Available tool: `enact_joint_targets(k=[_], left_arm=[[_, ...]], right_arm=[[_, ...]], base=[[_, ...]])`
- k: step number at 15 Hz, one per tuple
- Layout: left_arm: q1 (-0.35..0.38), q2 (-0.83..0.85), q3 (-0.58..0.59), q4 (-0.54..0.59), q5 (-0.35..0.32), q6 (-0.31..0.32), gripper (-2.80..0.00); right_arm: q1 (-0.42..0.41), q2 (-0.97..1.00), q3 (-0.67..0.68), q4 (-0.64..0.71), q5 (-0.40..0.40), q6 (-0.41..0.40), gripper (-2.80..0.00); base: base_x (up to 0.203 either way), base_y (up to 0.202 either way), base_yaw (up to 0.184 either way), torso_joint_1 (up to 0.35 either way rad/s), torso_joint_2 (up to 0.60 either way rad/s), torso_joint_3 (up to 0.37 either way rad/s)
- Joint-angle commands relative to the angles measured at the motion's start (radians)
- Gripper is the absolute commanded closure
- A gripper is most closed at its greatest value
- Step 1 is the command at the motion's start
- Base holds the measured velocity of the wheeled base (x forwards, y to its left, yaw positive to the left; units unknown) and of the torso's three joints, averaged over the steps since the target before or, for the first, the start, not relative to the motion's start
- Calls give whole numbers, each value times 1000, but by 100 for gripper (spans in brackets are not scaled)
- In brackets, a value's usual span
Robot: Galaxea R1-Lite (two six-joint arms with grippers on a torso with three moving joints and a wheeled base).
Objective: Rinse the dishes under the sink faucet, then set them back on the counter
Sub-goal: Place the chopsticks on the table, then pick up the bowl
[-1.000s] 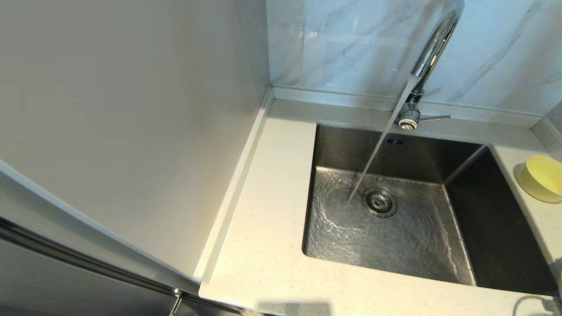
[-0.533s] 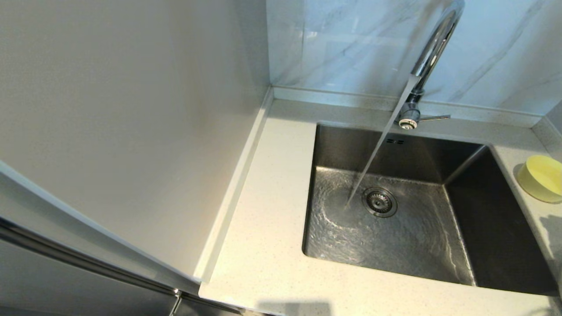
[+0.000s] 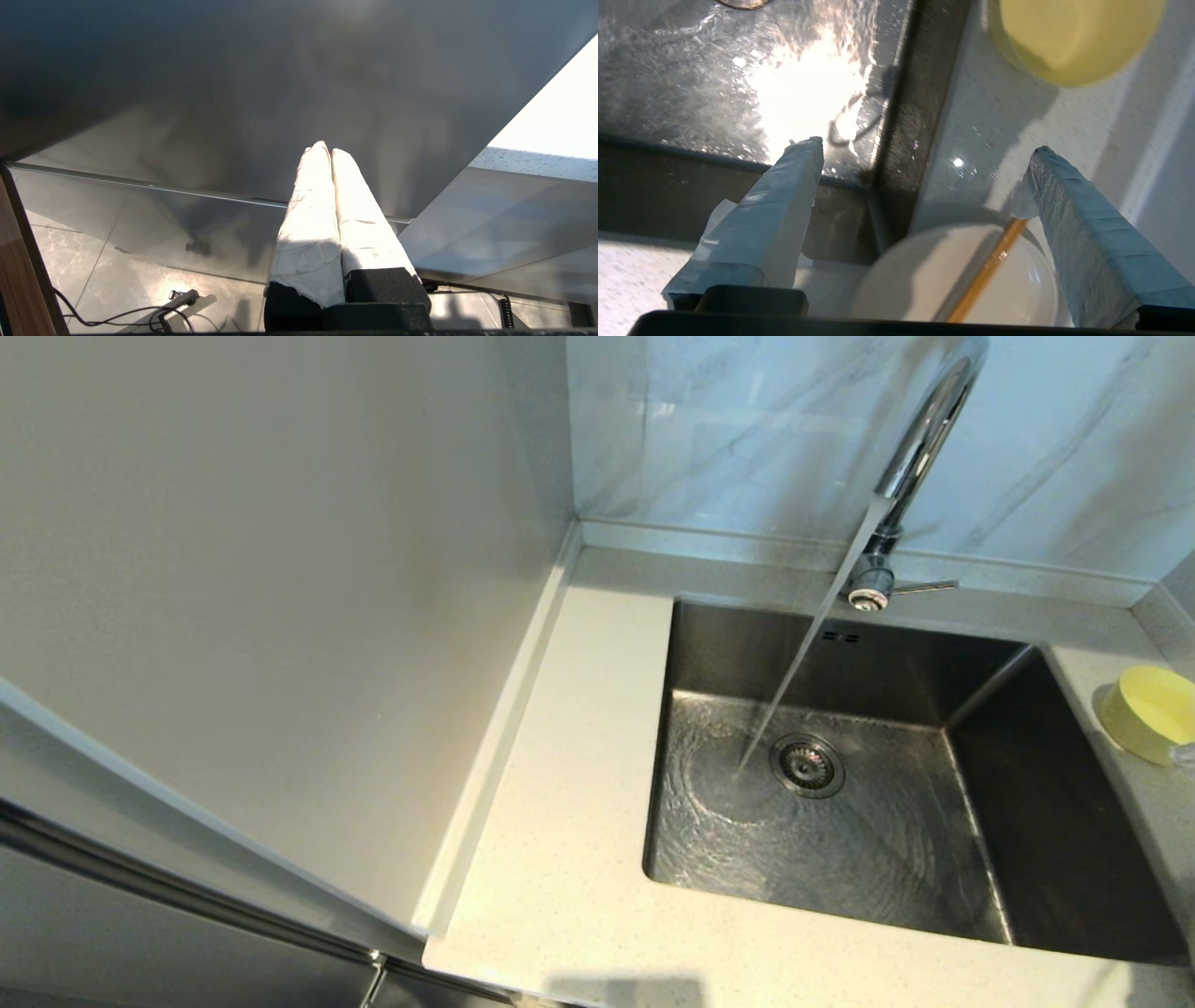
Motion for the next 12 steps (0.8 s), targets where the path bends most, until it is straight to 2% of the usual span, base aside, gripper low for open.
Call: enact_joint_targets(k=[1,4,8,10,12], left_arm=[[0,0,0,0,1,0,0],[0,0,0,0,0,0,0],[0,0,0,0,1,0,0],[0,0,0,0,-1,0,0],[0,0,0,0,1,0,0]], right_arm=[[35,88,-50,10,4,22,-280],[75,176,-136,11,0,151,-280],[90,290,-199,-33,-126,212,-280],[91,336,-228,-106,-155,267,-280],[100,369,-258,-116,-170,285,-280]], base=[[0,0,0,0,0,0],[0,0,0,0,0,0],[0,0,0,0,0,0],[0,0,0,0,0,0],[0,0,0,0,0,0]])
